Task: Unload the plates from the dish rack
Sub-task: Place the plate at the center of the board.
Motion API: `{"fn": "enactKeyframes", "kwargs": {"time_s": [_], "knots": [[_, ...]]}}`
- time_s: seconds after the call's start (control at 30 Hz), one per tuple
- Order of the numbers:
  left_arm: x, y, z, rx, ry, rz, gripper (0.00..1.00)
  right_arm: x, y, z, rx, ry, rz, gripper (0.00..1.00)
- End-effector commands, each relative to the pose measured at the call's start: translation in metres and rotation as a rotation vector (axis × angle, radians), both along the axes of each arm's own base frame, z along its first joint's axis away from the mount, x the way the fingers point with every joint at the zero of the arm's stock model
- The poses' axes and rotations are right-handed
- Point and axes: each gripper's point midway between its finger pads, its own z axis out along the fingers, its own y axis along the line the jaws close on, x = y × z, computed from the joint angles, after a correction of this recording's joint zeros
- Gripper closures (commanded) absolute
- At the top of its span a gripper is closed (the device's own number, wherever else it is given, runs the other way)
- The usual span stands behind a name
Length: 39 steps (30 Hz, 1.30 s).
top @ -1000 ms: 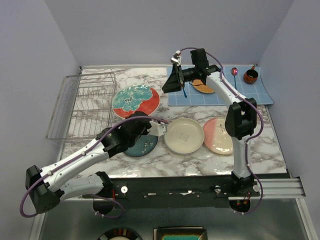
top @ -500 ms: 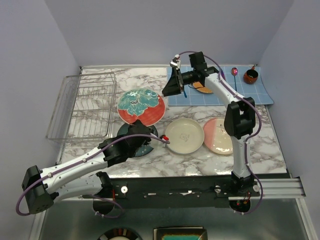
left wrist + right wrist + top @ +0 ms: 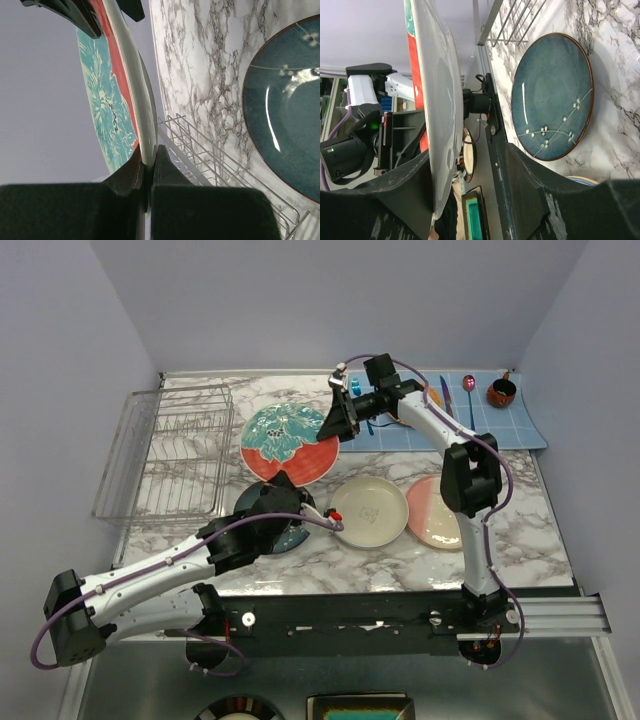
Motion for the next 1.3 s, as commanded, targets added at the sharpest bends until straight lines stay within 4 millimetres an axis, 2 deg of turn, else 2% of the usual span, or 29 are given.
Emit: {"fn": "enactKeyframes", "kwargs": {"time_s": [0.0, 0.17, 0.4, 0.47, 0.73, 1.1, 1.27], "knots": [[0.006, -0.001, 0.053, -0.143, -0.157, 0.043, 1.0, 0.004, 0.005, -0.001, 0.002, -0.014, 0.01, 0.38], [0.001, -0.002, 0.043, -0.139, -0.119, 0.032, 1.0, 0.005, 0.009, 0.003, 0.011, -0.027, 0.018, 0.43], [-0.004, -0.006, 0.028, -0.142, -0.081, 0.009, 1.0, 0.0, 0.016, 0.008, 0.027, -0.035, 0.041, 0.63], [-0.005, -0.008, 0.025, -0.14, -0.076, 0.001, 1.0, -0.003, 0.019, 0.009, 0.03, -0.037, 0.05, 0.65], [-0.005, -0.01, 0.025, -0.143, -0.087, -0.006, 1.0, -0.012, 0.023, 0.007, 0.034, -0.029, 0.07, 0.69], [-0.002, -0.013, 0.03, -0.145, -0.114, -0.014, 1.0, -0.015, 0.025, 0.008, 0.04, -0.025, 0.082, 0.97], [-0.001, -0.012, 0.03, -0.142, -0.127, -0.009, 1.0, -0.015, 0.025, 0.011, 0.043, -0.033, 0.08, 0.99]]}}
